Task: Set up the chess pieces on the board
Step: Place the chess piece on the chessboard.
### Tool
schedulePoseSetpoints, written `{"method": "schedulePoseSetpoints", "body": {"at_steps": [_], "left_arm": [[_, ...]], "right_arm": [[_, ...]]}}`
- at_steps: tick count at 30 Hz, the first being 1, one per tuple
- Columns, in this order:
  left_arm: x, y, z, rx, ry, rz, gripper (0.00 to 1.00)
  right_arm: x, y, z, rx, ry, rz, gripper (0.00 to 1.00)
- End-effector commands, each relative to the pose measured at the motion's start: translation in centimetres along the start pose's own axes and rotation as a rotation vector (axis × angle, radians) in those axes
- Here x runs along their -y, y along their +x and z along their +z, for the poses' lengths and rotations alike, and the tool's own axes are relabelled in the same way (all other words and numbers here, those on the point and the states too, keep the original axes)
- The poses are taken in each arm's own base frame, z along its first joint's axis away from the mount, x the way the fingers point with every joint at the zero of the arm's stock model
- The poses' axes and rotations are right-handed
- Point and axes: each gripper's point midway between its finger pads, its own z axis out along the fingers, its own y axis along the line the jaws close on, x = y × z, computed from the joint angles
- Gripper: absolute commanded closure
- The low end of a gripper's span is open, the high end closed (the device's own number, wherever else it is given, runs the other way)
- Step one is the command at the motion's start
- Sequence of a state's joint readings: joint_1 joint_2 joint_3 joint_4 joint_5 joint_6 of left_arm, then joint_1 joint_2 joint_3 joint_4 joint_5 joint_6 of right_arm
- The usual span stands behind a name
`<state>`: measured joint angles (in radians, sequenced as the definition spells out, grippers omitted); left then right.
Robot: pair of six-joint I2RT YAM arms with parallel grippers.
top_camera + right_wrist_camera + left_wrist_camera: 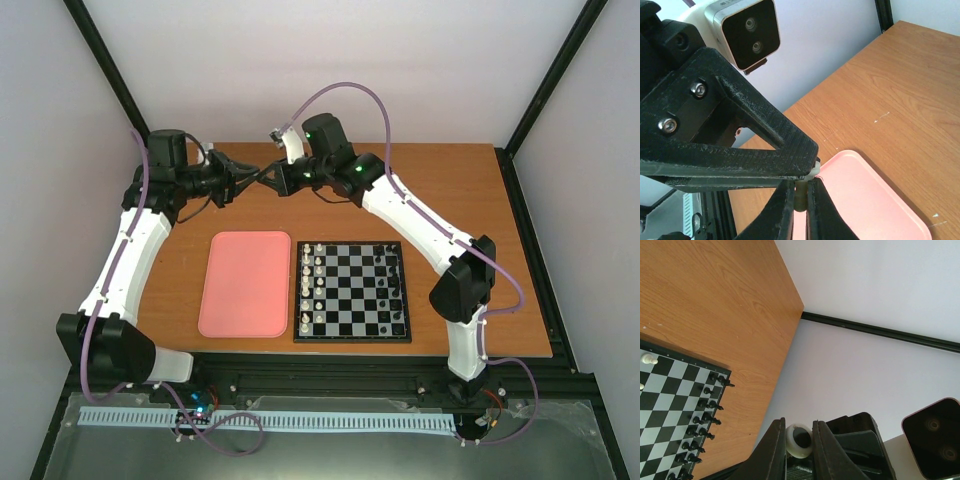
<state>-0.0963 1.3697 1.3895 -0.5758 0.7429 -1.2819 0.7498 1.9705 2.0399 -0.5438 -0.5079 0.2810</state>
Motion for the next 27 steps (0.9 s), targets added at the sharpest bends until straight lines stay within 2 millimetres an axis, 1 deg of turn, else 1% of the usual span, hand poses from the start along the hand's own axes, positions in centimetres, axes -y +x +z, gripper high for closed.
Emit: {"method": "schedulePoseSetpoints", "body": {"at_steps": [1, 5, 8, 9, 12, 14, 17, 20, 22, 24, 26, 27], "left_arm": [[1.9, 0.9, -0.8, -0.015, 0.05, 0.025, 0.99], [2.0, 1.2, -1.1, -0.016, 0.055, 0.03, 0.99], [1.7, 1.4, -1.3, -0.02, 0.048, 0.04, 0.99], [1.4, 1.5, -1.3, -0.02, 0.035, 0.051, 0.98], [0.2, 1.7, -1.4, -0.022, -0.014, 0.091, 0.81], [-0.1, 1.9, -1.5, -0.028, -0.02, 0.118, 0.71], [-0.5, 2.0, -1.6, -0.028, -0.032, 0.147, 0.52], [-1.4, 1.8, -1.8, -0.013, -0.083, 0.195, 0.35], [-2.2, 1.5, -1.8, 0.001, -0.124, 0.218, 0.26], [-3.5, 1.1, -1.7, 0.015, -0.171, 0.236, 0.24], [-4.7, 0.8, -1.6, 0.02, -0.215, 0.255, 0.23], [-5.3, 0.6, -1.5, 0.022, -0.24, 0.268, 0.22]], "right_arm": [[-0.2, -0.4, 0.4, 0.007, 0.002, -0.013, 0.97], [0.2, -0.7, 0.1, 0.016, 0.035, -0.018, 0.97], [0.6, -1.0, -0.4, 0.021, 0.076, -0.024, 0.97], [0.5, -1.3, -0.7, 0.021, 0.085, -0.031, 0.97], [0.5, -1.2, -1.4, 0.005, 0.111, -0.052, 0.97], [0.6, -0.8, -1.7, -0.013, 0.123, -0.059, 0.97], [0.7, -0.2, -1.9, -0.039, 0.127, -0.063, 0.97], [0.6, 0.3, -2.3, -0.06, 0.133, -0.065, 0.97], [0.3, 0.3, -3.0, -0.068, 0.141, -0.075, 0.97], [-0.1, 0.6, -3.7, -0.095, 0.143, -0.082, 0.97], [-0.2, 1.8, -4.2, -0.147, 0.143, -0.062, 0.97], [-0.6, 1.7, -4.8, -0.152, 0.143, -0.061, 0.97]]}}
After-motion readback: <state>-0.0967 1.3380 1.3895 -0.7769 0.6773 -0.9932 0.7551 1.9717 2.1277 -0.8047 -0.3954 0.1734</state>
